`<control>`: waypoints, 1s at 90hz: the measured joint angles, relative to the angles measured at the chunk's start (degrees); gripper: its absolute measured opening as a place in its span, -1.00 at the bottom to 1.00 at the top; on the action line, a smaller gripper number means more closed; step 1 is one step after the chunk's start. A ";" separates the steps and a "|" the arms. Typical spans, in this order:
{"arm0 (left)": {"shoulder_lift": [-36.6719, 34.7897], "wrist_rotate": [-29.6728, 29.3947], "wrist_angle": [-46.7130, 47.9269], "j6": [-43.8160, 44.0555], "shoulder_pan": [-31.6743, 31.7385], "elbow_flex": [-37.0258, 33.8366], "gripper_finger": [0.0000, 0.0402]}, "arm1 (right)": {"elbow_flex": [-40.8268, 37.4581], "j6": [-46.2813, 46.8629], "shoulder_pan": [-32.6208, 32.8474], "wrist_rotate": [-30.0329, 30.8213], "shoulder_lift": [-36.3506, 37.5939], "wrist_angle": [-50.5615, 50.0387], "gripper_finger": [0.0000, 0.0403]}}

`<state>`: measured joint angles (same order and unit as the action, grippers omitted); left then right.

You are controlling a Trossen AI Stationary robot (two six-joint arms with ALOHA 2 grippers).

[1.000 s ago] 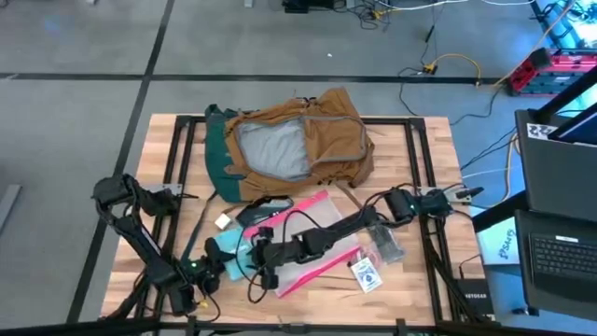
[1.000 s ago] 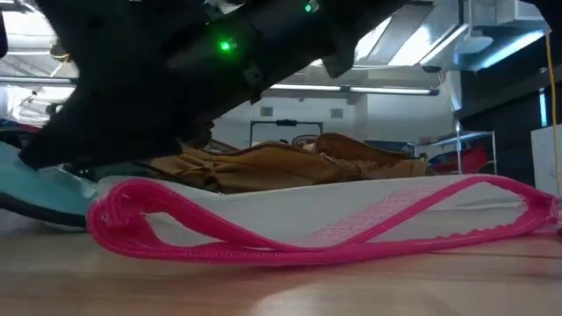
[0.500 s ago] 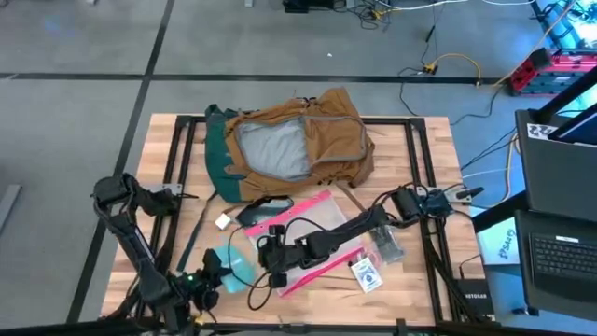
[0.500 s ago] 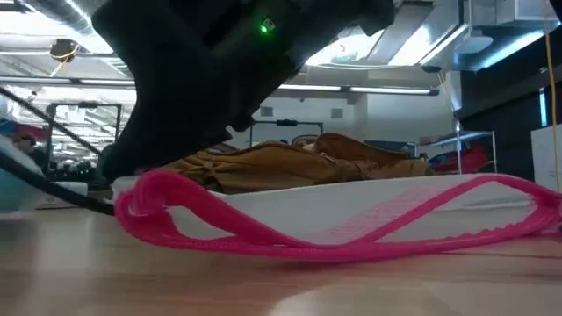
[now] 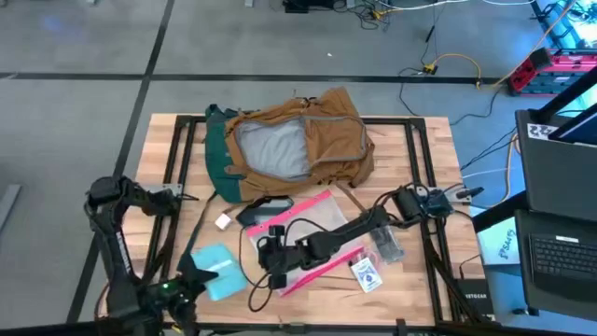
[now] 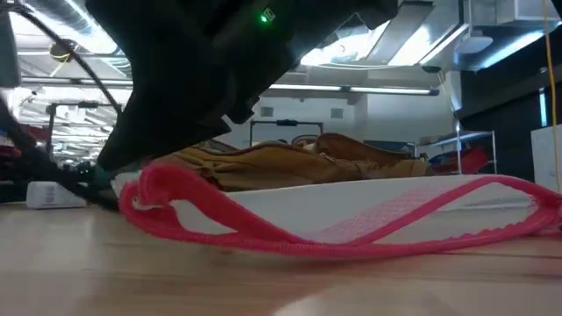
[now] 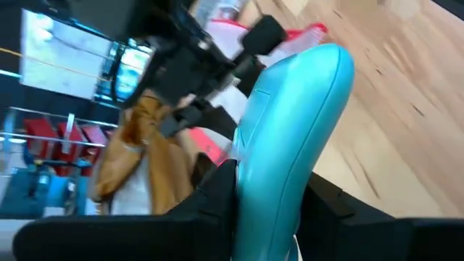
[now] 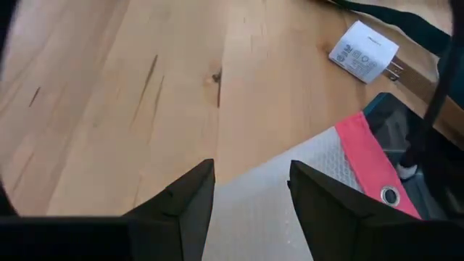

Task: Unpack backpack
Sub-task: Put the blue calculator into the pink zipper pouch

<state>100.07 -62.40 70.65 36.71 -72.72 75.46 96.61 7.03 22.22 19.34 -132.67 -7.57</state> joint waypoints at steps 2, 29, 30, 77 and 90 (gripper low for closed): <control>0.00 -0.73 0.60 0.40 -0.23 0.22 -0.59 | 0.00 -0.01 0.00 0.01 0.01 0.00 -0.18; 0.00 -10.71 3.90 11.05 -0.99 -0.08 -0.59 | 0.03 -2.19 2.04 17.99 2.32 -6.95 -0.18; 0.00 -11.10 3.97 11.56 -0.99 -0.19 -0.59 | 0.03 -2.48 2.26 19.14 2.51 -6.91 -0.18; 0.00 -21.24 3.62 35.76 -1.36 -10.52 -0.59 | -1.14 -15.90 13.61 34.37 7.36 5.64 -0.18; 0.00 -21.73 3.26 40.32 -1.42 -12.16 -0.59 | -2.56 -15.93 14.42 32.85 7.47 9.79 -0.18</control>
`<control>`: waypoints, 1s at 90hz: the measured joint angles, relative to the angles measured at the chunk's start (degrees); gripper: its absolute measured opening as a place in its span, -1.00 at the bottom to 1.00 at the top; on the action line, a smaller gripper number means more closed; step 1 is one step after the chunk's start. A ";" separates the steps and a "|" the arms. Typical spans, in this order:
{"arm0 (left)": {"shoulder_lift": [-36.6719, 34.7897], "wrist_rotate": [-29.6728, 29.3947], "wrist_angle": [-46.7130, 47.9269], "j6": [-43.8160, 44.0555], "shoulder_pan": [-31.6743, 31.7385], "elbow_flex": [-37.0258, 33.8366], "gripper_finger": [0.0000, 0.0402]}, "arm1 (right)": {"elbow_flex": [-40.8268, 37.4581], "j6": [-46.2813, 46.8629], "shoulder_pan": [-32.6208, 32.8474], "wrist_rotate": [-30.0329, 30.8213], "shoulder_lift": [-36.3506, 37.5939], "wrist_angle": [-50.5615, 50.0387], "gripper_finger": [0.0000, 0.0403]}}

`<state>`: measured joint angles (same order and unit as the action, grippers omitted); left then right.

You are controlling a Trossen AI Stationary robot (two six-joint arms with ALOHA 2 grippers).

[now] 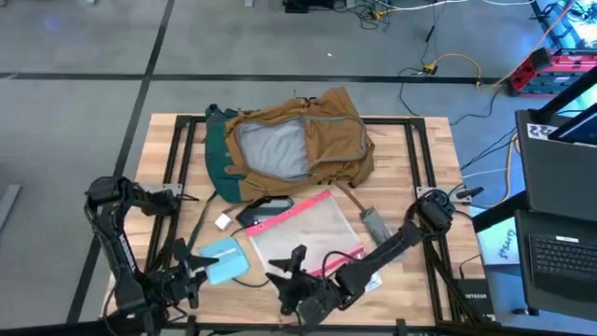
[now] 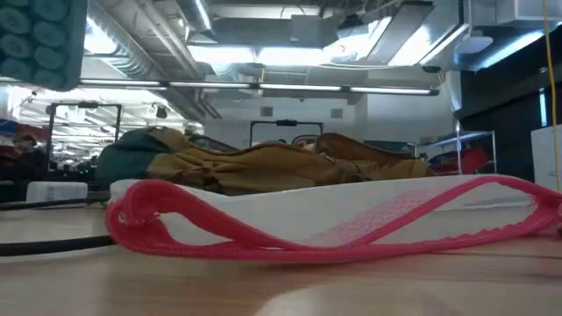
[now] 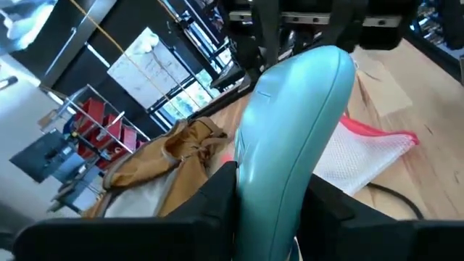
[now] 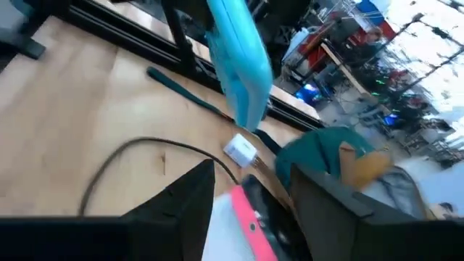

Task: Unpack backpack
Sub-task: Put the blue calculator into the pink zipper pouch

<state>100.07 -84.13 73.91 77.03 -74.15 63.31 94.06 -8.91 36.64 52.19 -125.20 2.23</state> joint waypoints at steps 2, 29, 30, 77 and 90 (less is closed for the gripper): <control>0.00 0.04 0.02 0.46 0.00 -0.20 -0.59 | -0.39 -0.07 0.04 -1.03 0.01 1.11 -0.18; 0.00 1.69 -5.26 -1.65 0.00 -0.61 -0.59 | -12.99 -6.63 -0.64 -21.77 1.07 26.78 -0.18; 0.01 1.97 -5.60 -2.12 0.00 -0.61 -0.59 | -13.58 -6.83 -0.63 -21.82 1.24 27.69 -0.18; 0.02 14.36 -37.44 -36.64 3.74 -0.63 -0.59 | -38.69 -9.97 -0.67 -27.18 9.41 63.72 -0.18; 0.02 18.34 -52.53 -53.77 6.58 -0.63 -0.59 | -40.08 -9.42 -0.67 -27.23 9.41 65.50 -0.18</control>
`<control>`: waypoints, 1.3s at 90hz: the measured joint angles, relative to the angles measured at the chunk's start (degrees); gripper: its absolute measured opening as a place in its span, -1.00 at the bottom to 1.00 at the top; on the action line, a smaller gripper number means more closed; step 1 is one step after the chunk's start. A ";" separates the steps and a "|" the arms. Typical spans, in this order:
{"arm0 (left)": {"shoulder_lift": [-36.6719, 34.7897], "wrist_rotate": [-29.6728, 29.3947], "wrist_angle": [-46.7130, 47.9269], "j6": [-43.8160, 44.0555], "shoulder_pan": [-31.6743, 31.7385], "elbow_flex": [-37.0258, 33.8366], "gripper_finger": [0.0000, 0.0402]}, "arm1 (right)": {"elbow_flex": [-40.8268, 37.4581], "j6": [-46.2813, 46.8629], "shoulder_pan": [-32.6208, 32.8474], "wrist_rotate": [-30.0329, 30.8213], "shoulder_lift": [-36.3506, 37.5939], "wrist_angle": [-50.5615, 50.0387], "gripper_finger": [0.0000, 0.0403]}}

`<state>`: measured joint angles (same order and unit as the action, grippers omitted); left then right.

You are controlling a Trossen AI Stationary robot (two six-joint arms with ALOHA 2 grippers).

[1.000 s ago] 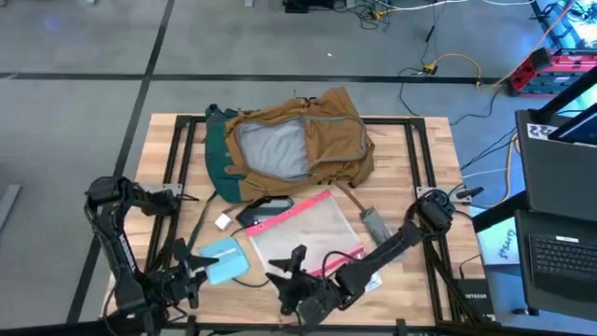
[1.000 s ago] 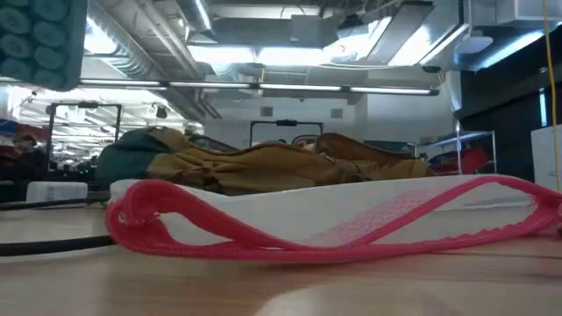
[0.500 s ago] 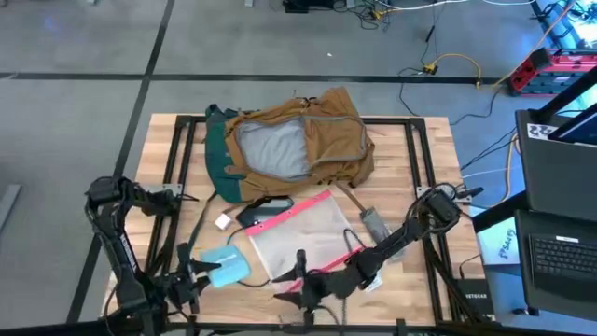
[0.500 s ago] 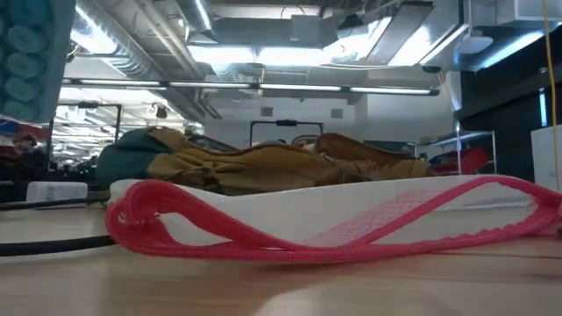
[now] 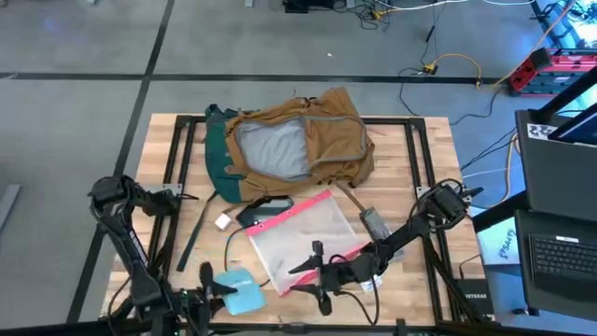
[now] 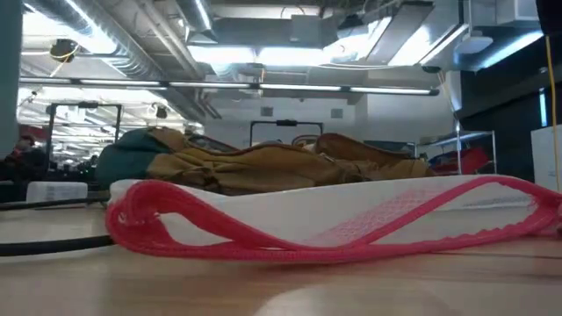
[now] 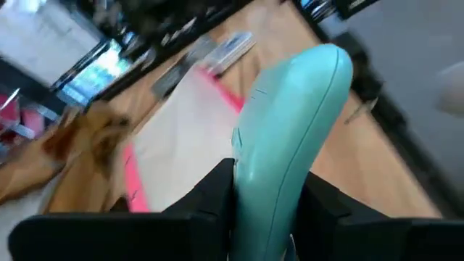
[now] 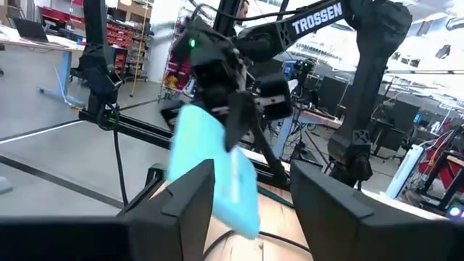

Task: Unpack backpack
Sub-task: Put the blue calculator into the pink zipper pouch

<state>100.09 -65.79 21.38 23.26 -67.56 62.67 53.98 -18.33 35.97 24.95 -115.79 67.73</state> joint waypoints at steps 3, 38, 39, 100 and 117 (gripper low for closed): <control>0.00 0.80 -3.48 -4.81 0.59 0.00 -0.59 | -0.11 0.01 0.00 0.00 0.00 0.10 -0.18; -6.85 16.33 -32.04 -28.67 9.81 -9.87 -0.59 | -0.09 -0.40 0.09 0.00 0.00 -2.03 -0.18; -7.24 16.77 -32.97 -28.96 9.99 -10.45 -0.59 | -0.09 -0.44 0.09 -0.01 0.00 -2.09 -0.18; -28.94 38.33 -70.20 -37.46 20.76 -39.64 -0.59 | -12.17 2.49 -3.44 4.01 12.50 -3.74 -0.18; -28.94 39.71 -70.62 -38.97 23.53 -39.64 -0.59 | -16.04 9.95 -9.00 -6.03 14.85 -3.52 -0.18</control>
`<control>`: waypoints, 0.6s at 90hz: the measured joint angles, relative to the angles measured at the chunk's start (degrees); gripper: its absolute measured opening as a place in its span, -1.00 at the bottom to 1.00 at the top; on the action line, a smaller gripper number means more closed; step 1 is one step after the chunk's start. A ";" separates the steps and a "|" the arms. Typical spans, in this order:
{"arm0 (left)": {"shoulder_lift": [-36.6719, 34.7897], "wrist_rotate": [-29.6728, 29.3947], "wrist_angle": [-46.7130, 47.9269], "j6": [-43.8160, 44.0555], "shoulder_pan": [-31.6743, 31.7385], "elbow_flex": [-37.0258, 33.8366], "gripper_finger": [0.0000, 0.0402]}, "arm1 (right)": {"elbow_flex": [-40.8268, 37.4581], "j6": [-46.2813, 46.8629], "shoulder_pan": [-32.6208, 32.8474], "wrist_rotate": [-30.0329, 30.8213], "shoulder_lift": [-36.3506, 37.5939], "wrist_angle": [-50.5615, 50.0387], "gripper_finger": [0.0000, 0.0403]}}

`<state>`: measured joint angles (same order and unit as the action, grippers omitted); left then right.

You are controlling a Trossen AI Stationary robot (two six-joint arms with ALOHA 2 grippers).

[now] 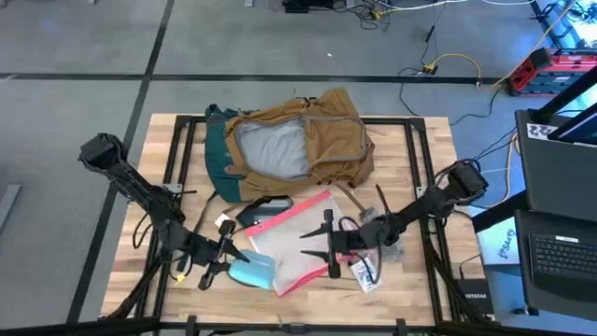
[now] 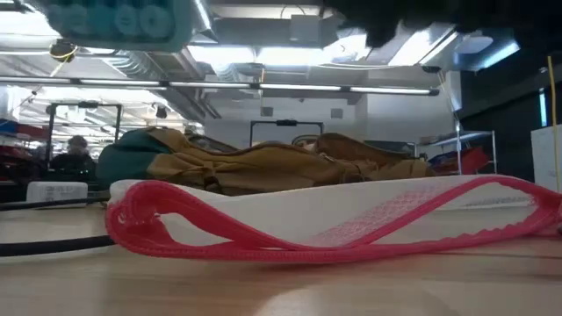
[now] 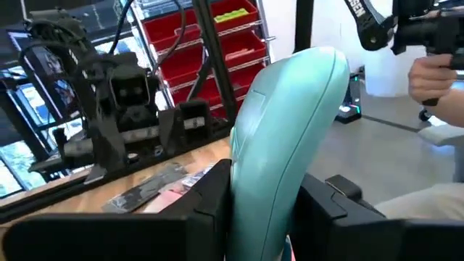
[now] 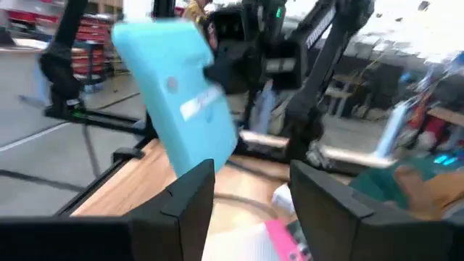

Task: Unpack backpack
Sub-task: Put the blue calculator into the pink zipper pouch

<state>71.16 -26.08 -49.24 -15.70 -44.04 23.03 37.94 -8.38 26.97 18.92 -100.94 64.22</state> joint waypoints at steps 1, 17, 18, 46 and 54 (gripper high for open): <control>0.00 0.24 -0.17 0.00 0.27 0.01 -0.59 | -0.01 0.42 -0.33 -0.75 -0.16 -0.03 -0.18; 0.04 5.39 -5.10 0.35 4.99 0.02 -0.59 | 1.55 0.65 -2.99 -4.03 -3.15 0.56 -0.18; 0.04 5.41 -5.38 0.44 5.28 0.02 -0.59 | 1.75 0.55 -3.14 -3.93 -3.38 0.49 -0.18; 0.02 6.08 -6.48 5.33 12.57 0.02 -0.59 | 6.19 -2.93 -3.86 1.19 -7.24 -0.55 -0.18; -0.01 6.79 -6.10 6.13 13.81 0.02 -0.59 | 6.82 -3.34 -3.85 2.26 -7.46 -1.33 -0.18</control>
<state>71.15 -19.29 -55.34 -9.57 -30.22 23.05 44.77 -11.72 23.12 21.19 -108.40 62.89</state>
